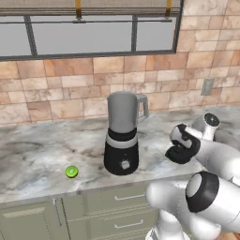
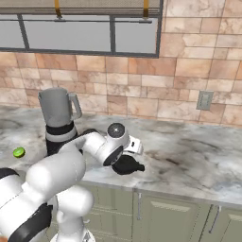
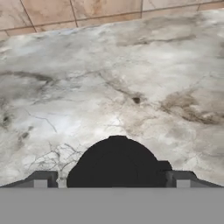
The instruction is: Open the blender lid, put the kiwi in the blender, close the lid, and start the blender.
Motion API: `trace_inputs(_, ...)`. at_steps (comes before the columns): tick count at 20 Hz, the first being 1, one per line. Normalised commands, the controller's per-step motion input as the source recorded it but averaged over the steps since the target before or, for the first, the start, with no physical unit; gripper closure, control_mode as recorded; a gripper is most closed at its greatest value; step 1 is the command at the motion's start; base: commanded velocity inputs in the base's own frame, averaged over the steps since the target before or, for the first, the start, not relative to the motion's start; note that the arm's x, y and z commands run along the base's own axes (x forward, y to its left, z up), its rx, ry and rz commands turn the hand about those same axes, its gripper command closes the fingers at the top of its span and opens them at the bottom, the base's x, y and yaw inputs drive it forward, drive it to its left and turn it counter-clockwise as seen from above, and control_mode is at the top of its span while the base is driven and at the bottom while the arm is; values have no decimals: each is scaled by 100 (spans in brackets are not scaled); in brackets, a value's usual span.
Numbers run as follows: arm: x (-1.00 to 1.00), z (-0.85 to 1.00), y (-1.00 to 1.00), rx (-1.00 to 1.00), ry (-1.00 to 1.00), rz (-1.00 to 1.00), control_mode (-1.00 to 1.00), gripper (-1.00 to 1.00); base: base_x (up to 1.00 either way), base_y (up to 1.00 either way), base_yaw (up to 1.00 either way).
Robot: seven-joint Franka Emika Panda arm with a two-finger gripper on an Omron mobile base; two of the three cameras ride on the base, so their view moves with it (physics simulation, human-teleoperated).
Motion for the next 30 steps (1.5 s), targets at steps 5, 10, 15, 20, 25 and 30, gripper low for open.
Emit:
trace_inputs(5,-55,79,31,-4,-17,0,-100,-100,0,0,0)
trace_inputs(10,-12,18,9,-1,-3,0,-100,-100,0,0,0)
trace_inputs(15,-53,17,-1,0,-1,0,-100,-100,0,0,0)
trace_inputs(20,-94,55,7,0,0,0,-100,-100,0,0,0)
trace_inputs(25,-72,66,57,-6,3,0,-100,-100,0,0,0)
trace_inputs(30,-43,43,98,-14,13,0,-100,-100,0,0,0)
